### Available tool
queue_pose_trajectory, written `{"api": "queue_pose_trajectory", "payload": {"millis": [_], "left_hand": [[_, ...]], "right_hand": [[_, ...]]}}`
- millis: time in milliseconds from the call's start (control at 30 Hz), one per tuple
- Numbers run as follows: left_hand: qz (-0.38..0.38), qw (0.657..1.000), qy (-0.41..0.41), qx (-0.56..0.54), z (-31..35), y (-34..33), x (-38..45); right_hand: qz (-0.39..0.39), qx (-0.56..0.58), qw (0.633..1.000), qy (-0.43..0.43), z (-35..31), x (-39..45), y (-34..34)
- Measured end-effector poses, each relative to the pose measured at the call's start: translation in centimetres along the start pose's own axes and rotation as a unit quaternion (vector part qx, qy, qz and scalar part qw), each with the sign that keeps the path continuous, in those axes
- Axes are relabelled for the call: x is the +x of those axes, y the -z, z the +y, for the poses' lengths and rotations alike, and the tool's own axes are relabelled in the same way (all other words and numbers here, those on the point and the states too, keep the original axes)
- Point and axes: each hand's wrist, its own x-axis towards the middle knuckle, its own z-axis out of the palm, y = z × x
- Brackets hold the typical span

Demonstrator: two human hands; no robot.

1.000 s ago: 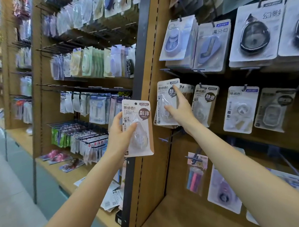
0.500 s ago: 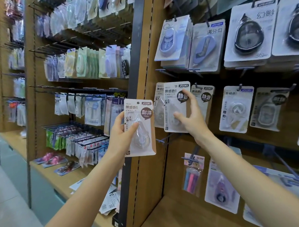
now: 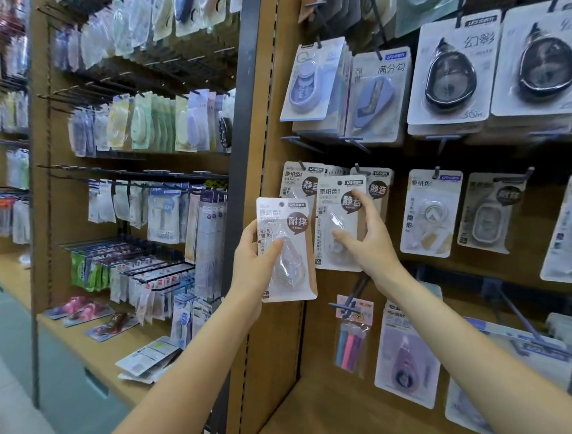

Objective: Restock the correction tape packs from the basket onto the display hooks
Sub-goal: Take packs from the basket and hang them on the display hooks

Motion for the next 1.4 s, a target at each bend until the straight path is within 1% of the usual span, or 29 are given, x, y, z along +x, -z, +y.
{"api": "queue_pose_trajectory", "payload": {"millis": [100,167,233,367,467,567,600,667,800,900,1000,1233,1400], "left_hand": [[-0.003,1.0,0.002,-0.007,0.1,-0.3,0.1],[-0.008,1.0,-0.002,-0.005,0.5,-0.5,0.0],[-0.011,1.0,-0.011,0.005,0.7,-0.5,0.2],[-0.019,0.999,-0.024,0.022,0.9,-0.9,1.0],[0.028,1.0,-0.005,0.009,0.4,-1.3,1.5],[0.057,0.998,-0.006,0.005,0.3,-1.8,2.2],[0.057,0.998,-0.01,0.015,0.3,-1.8,2.3],[0.037,0.997,-0.044,0.047,0.9,-2.0,2.7],[0.033,0.989,-0.097,0.108,1.1,-1.8,2.6],[0.053,0.989,-0.089,0.108,0.8,-1.1,2.9],[0.056,0.992,-0.07,0.084,0.4,-0.7,2.8],[0.047,0.993,-0.083,0.067,0.5,-1.2,2.7],[0.03,0.994,-0.093,0.057,0.7,-1.8,2.4]], "right_hand": [[0.019,0.023,0.999,-0.011,0.4,-0.3,0.1],[0.03,0.009,0.999,0.004,0.4,-0.3,0.5],[0.026,-0.002,0.999,0.019,0.1,-0.4,0.7],[0.013,0.006,1.0,0.015,0.7,-1.2,1.3],[0.025,0.027,0.999,-0.014,1.7,-1.3,1.3],[0.025,-0.003,0.999,0.025,1.5,-0.2,1.5],[0.015,-0.011,0.999,0.03,1.4,-0.1,1.3],[0.005,-0.006,0.999,0.039,1.4,0.3,1.0],[0.02,-0.004,0.999,0.034,1.7,0.7,0.8],[0.016,-0.013,0.999,0.046,1.1,1.1,1.0],[0.03,-0.029,0.997,0.061,0.7,1.9,1.3],[0.019,-0.011,1.0,0.022,-0.4,3.8,1.5],[0.031,-0.011,0.999,-0.01,1.0,3.1,2.0]]}}
